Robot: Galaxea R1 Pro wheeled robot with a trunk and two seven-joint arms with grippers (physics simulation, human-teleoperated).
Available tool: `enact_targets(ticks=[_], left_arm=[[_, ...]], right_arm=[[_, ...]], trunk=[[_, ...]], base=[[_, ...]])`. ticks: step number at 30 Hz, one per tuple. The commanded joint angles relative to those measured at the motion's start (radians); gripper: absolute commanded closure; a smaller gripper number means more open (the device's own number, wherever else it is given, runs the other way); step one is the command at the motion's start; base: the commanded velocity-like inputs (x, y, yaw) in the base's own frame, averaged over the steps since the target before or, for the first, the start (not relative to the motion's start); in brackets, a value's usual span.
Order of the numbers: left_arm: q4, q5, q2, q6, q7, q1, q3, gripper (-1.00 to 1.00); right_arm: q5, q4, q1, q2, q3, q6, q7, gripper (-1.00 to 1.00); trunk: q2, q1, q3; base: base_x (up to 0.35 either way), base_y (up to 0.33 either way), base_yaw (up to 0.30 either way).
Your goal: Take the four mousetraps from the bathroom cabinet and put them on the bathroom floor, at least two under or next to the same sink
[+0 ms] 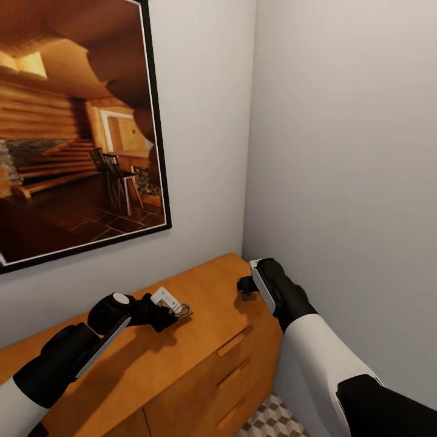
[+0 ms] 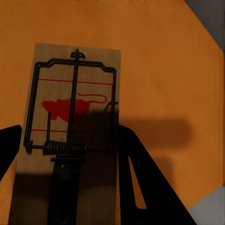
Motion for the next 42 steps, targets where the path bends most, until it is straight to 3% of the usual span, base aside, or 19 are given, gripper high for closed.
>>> enact_targets(ticks=[1,10,23,33,42], left_arm=[[-0.001,0.010,0.001,0.006,0.006,-0.001,-0.002,1.00],[0.000,0.008,0.000,0.007,0.006,-0.001,-0.003,1.00],[0.004,0.008,0.001,0.007,0.006,-0.001,-0.003,1.00],[0.005,0.008,0.000,0.006,0.008,-0.001,-0.003,1.00],[0.006,0.008,0.001,0.006,0.008,-0.001,-0.003,1.00]], right_arm=[[-0.011,-0.001,-0.001,0.000,0.001,0.003,-0.010,1.00],[-0.011,0.002,-0.001,0.000,0.001,0.002,-0.010,1.00],[-0.011,0.007,-0.001,0.000,0.001,0.001,-0.010,1.00],[-0.011,0.010,-0.001,0.000,0.001,0.001,-0.010,1.00],[-0.011,0.019,-0.001,0.000,0.001,0.001,-0.010,1.00]], trunk=[[0.006,-0.004,0.002],[0.069,-0.038,0.030],[0.160,-0.088,0.071],[0.230,-0.127,0.102],[0.293,-0.161,0.130]], base=[[0.000,0.000,0.000],[0.000,-0.017,0.000],[-0.040,-0.249,0.000],[-0.018,-0.032,0.000],[-0.210,-0.085,0.000]])
